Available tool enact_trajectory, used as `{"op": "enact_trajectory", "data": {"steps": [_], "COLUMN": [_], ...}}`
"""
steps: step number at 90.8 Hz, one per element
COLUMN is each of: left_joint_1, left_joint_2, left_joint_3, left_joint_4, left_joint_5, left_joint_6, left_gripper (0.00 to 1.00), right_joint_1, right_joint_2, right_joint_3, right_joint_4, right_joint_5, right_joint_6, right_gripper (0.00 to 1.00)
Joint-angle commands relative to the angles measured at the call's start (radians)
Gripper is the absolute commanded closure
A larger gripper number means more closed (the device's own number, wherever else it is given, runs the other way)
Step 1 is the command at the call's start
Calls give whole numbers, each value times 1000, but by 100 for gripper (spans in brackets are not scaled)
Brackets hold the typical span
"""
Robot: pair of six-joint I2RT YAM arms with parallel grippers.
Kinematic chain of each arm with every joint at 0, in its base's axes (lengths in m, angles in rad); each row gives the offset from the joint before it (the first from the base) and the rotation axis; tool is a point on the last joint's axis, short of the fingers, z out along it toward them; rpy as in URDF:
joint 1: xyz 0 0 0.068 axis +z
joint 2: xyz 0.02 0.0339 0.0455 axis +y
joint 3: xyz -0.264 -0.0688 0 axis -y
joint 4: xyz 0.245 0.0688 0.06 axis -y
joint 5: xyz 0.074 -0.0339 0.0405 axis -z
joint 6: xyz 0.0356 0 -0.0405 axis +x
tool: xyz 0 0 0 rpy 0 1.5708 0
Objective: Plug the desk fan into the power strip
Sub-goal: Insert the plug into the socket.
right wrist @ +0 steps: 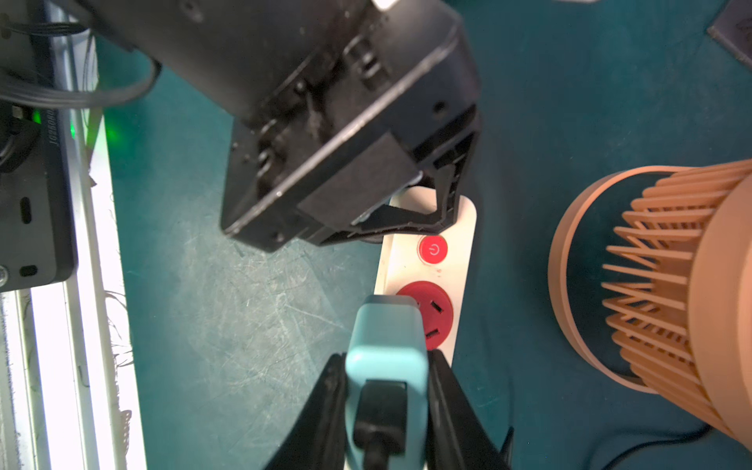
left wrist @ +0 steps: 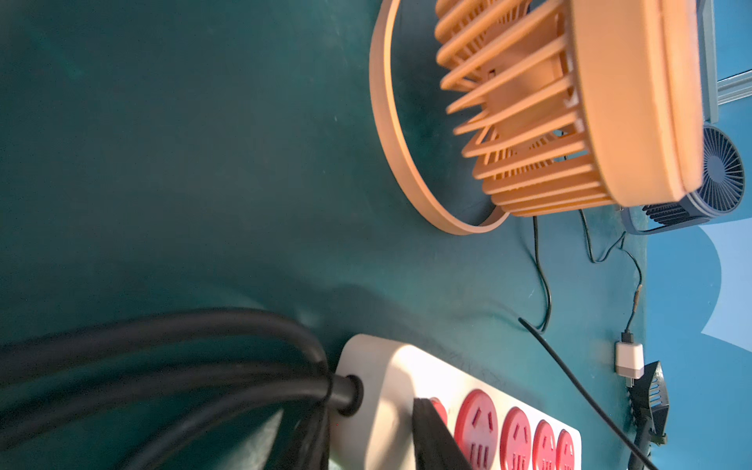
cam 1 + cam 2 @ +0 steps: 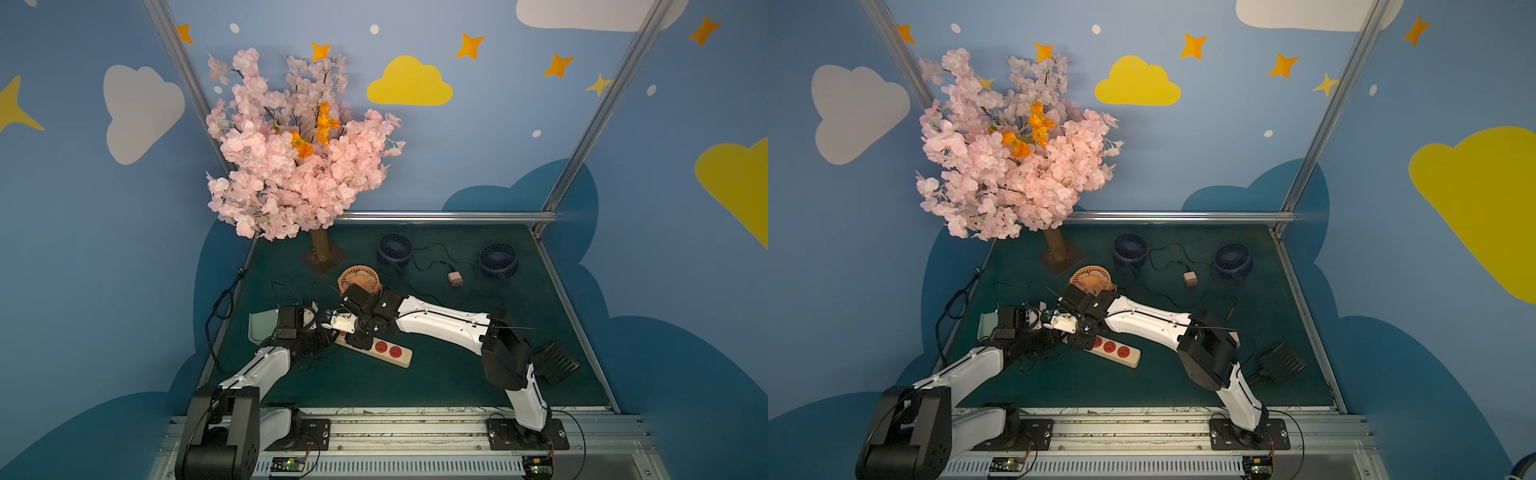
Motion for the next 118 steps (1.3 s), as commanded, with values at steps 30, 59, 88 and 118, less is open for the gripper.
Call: {"op": "enact_trajectory", "data": {"steps": [30, 59, 88, 118], "left_joint_1": [1, 1, 1, 1], "left_joint_2": [1, 4, 3, 6], "left_joint_3": [0, 1, 1, 1], "left_joint_4": [-33, -30, -29, -27], "left_joint_5": [-8, -6, 1, 3], "left_joint_6": [19, 21, 21, 21], "left_gripper": [63, 63, 63, 63], "right_joint_1": [-26, -35, -34, -33], "right_joint_2": [17, 27, 46, 63], "right_joint_3": [23, 26, 21, -6], "right_joint_4": [-7, 7, 11, 11], "right_joint_5": [-6, -46, -61, -38], "right_joint_6": [8, 22, 60, 51], "right_gripper": [100, 100, 100, 100]}}
